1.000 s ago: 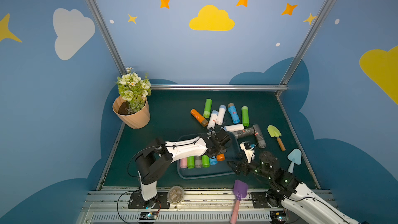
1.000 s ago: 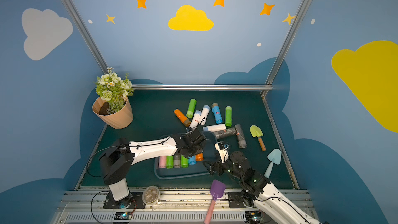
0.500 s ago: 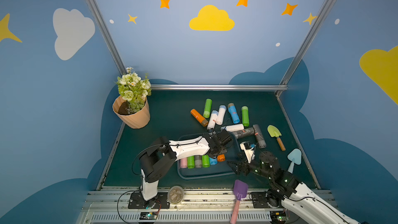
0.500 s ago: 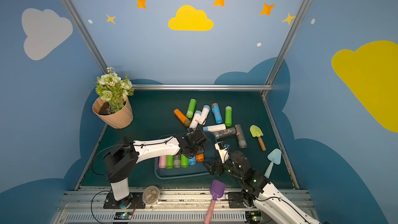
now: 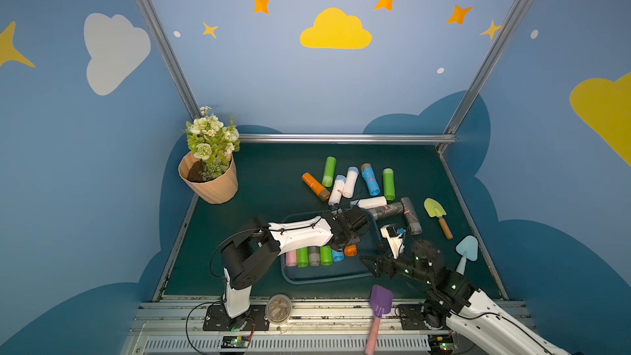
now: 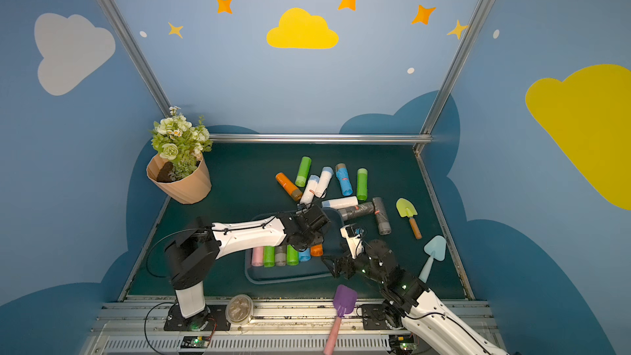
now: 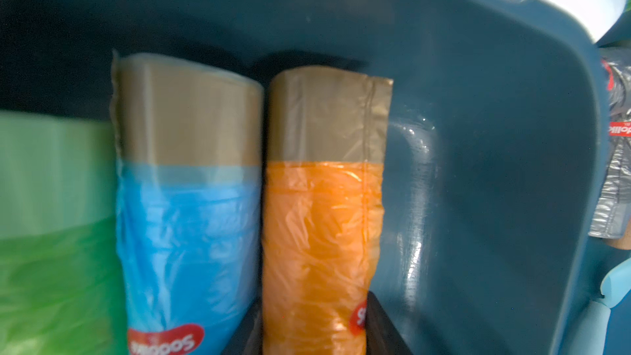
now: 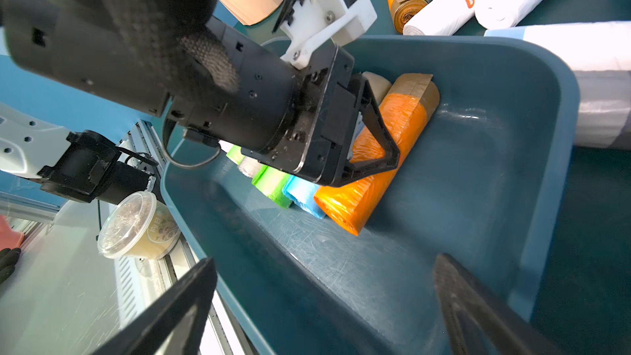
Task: Put the roll of trash bags into the storage box
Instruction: Place the roll of trash bags in the storage box.
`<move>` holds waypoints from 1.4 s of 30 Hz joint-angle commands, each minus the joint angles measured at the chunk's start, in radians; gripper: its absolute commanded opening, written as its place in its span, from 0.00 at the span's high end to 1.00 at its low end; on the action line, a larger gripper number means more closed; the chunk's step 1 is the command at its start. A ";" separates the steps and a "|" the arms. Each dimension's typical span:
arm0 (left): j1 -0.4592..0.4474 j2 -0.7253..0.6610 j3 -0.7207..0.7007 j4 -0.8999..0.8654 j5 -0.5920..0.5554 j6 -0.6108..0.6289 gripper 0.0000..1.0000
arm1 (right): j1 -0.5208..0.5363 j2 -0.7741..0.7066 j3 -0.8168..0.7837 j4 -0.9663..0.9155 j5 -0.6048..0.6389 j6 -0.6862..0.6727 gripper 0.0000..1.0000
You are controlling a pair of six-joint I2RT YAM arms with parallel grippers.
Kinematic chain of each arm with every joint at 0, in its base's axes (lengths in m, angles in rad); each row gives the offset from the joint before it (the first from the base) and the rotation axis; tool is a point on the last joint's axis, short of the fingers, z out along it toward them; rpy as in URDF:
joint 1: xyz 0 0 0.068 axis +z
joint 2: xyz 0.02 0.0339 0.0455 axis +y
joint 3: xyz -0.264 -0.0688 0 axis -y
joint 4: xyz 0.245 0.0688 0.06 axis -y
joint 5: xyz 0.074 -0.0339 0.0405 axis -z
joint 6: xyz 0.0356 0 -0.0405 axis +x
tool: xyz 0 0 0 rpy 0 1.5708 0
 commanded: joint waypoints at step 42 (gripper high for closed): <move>-0.035 -0.059 0.023 -0.079 -0.138 0.052 0.62 | -0.003 -0.006 -0.016 -0.002 -0.018 -0.005 0.03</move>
